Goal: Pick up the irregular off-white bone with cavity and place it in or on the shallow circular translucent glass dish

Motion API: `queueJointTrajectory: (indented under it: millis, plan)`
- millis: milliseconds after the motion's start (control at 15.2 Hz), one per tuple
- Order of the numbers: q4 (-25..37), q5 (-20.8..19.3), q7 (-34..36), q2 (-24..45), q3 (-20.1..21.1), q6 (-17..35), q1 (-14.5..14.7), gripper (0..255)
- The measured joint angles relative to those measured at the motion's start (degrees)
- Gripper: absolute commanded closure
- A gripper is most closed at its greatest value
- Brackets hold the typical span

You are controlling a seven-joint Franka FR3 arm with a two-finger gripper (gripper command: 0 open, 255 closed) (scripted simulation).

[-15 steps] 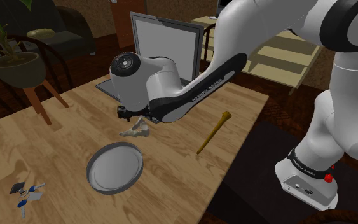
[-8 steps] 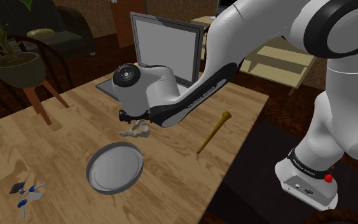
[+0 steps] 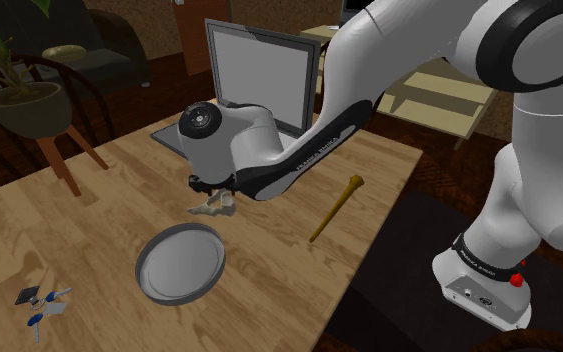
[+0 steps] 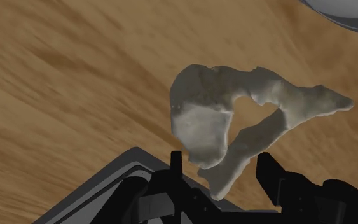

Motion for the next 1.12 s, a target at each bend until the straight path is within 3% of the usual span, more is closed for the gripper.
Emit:
queueJointTrajectory:
  millis: [594, 1122]
  plan:
    - [0.0, 0.0, 0.0, 0.0, 0.0, 0.0, 0.0, 255]
    - [0.7, 2.0, -2.6, -3.1, 0.9, -3.3, -0.4, 255]
